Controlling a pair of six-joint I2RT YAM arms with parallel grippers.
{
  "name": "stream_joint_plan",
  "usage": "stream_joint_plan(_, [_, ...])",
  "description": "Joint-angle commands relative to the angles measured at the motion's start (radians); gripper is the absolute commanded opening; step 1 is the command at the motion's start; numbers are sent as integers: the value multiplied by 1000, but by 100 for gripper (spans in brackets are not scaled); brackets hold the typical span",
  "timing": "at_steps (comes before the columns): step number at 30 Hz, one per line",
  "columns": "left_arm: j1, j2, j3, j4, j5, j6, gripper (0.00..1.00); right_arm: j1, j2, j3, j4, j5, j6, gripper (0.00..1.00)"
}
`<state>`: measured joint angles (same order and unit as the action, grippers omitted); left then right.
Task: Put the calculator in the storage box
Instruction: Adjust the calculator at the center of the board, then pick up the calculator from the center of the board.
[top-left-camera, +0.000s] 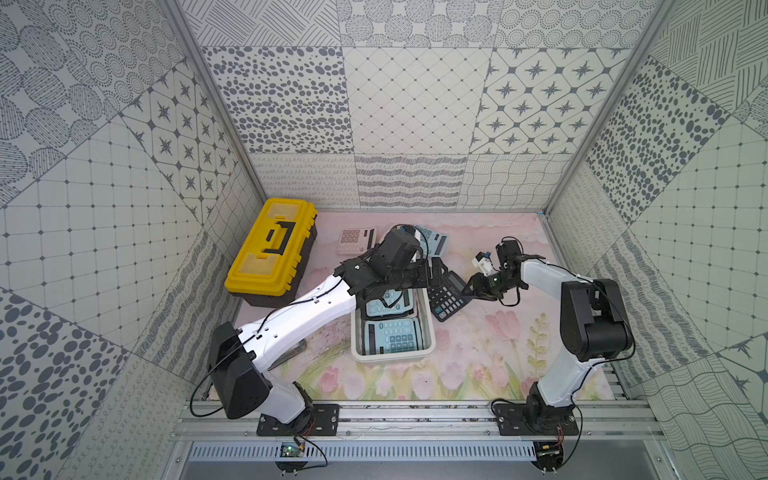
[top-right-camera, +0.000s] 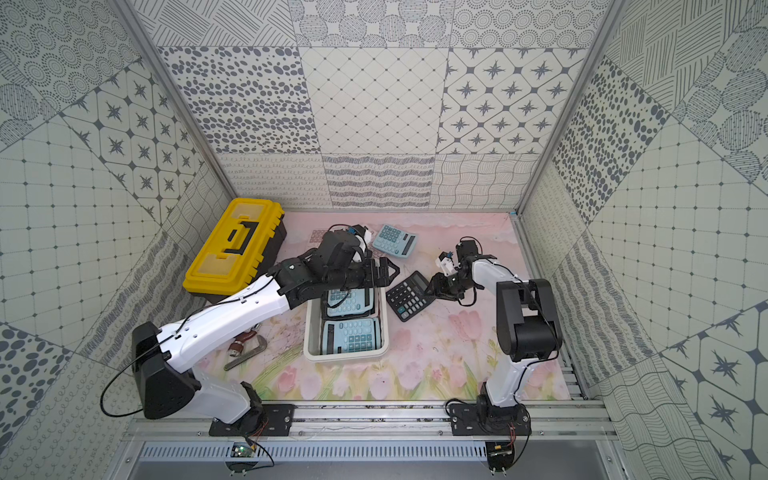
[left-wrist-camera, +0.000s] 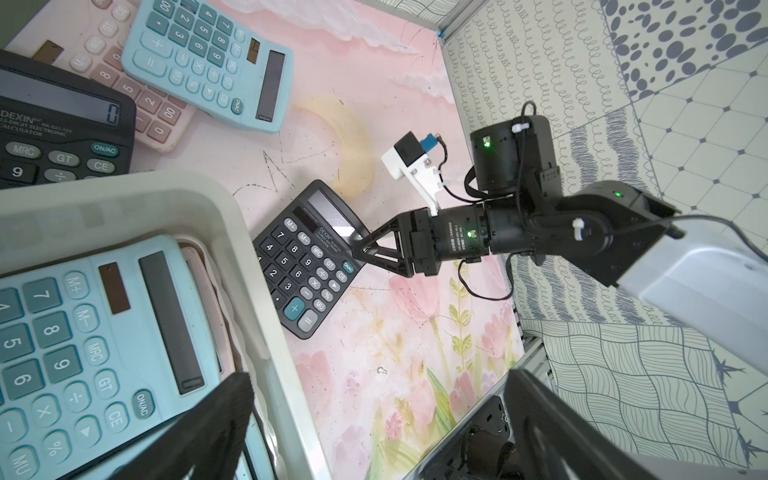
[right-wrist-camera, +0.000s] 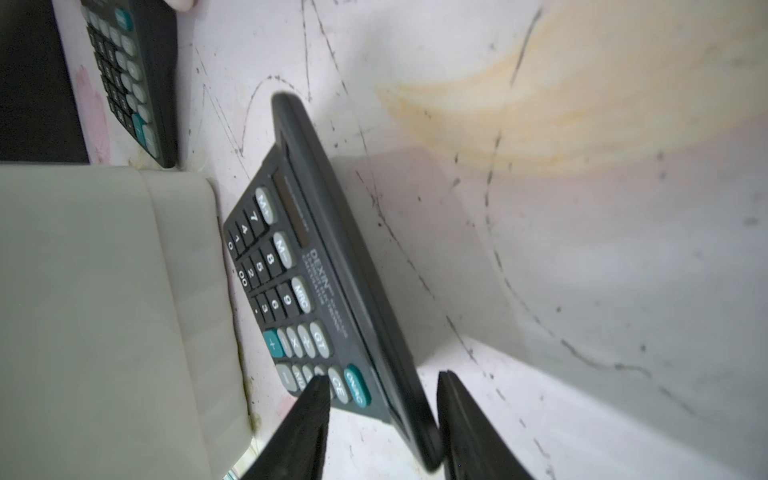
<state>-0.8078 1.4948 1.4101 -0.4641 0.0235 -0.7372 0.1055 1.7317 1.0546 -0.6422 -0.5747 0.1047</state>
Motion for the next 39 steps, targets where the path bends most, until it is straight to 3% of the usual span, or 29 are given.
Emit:
stream_joint_plan(1, [10, 2, -3, -2, 28, 22, 100, 5, -91, -46, 50, 6, 50, 47])
stream_joint_plan(7, [22, -21, 2, -22, 25, 31, 100, 3, -100, -48, 72, 65, 66, 51])
stream_joint_plan(15, [84, -105, -22, -99, 15, 57, 100, 24, 11, 7, 136, 22, 67, 51])
stream_joint_plan(28, [418, -205, -119, -196, 283, 49, 100, 45, 77, 26, 196, 24, 79, 51])
stream_joint_plan(39, [503, -274, -195, -174, 311, 22, 100, 58, 87, 18, 211, 45, 62, 48])
